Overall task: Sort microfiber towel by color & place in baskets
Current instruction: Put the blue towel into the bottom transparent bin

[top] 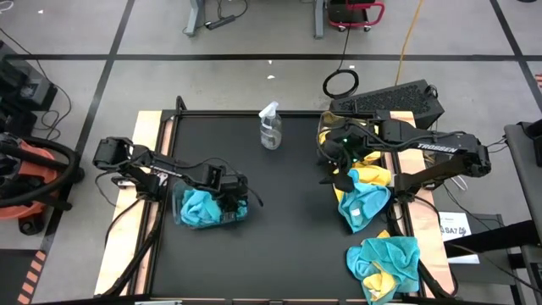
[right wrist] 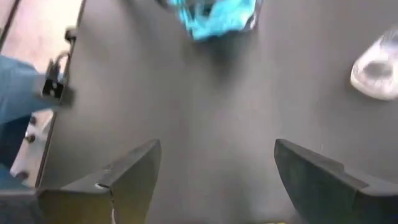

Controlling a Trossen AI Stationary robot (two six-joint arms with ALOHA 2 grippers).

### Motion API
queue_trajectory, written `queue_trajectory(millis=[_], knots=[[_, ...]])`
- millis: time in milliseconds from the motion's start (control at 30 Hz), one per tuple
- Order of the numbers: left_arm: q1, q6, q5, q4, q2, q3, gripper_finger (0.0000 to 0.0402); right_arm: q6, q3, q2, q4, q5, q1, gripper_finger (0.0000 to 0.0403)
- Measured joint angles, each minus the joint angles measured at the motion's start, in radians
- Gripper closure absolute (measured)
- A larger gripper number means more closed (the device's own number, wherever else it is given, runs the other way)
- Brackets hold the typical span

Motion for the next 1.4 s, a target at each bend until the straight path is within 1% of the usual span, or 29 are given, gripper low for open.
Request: queue_trajectory(millis=[67, 200, 267, 367, 533, 633, 767, 900, 1033, 1167, 1267, 1400], knots=[[0.001, -0.005, 0.007, 0.003, 0.0, 0.0, 0.0259, -0.003, 0.0, -0.001, -0.053, 0.014, 0.0, 0.0095], [0.003, -0.033, 0.066, 0.004, 0.001, 0.011, 0.0195, -0.007, -0.001, -0.014, -0.134, 0.046, 0.0, 0.0095], [0.002, -0.054, 0.104, 0.0, 0.003, 0.025, 0.0171, -0.006, -0.001, -0.025, -0.163, 0.046, 0.0, 0.0095], [-0.002, -0.069, 0.159, -0.011, -0.008, 0.057, 0.0151, -0.002, -0.001, -0.048, -0.224, 0.048, 0.0, 0.0095], [-0.002, -0.086, 0.211, -0.009, -0.066, 0.11, 0.0146, -0.001, -0.004, -0.091, -0.326, 0.048, 0.0, 0.0095], [-0.002, -0.093, 0.216, -0.034, -0.11, 0.148, 0.0146, 0.01, -0.045, -0.133, -0.352, 0.048, 0.0, 0.0095], [-0.002, -0.099, 0.218, -0.056, -0.174, 0.173, 0.0146, 0.047, -0.138, -0.201, -0.365, 0.049, 0.0, 0.0095], [-0.002, -0.11, 0.218, -0.055, -0.238, 0.187, 0.0146, 0.112, -0.258, -0.27, -0.366, 0.048, 0.0, 0.0095], [-0.002, -0.11, 0.218, -0.058, -0.279, 0.202, 0.0146, 0.192, -0.396, -0.333, -0.36, 0.048, 0.0, 0.0095], [-0.002, -0.109, 0.218, -0.055, -0.305, 0.23, 0.0146, 0.278, -0.508, -0.369, -0.34, 0.045, 0.0, 0.0095], [-0.002, -0.109, 0.218, -0.057, -0.314, 0.25, 0.0146, 0.318, -0.56, -0.376, -0.31, 0.049, 0.0, 0.0095], [-0.002, -0.109, 0.223, -0.084, -0.314, 0.296, 0.0146, 0.347, -0.576, -0.366, -0.272, 0.13, 0.0, 0.0095]])
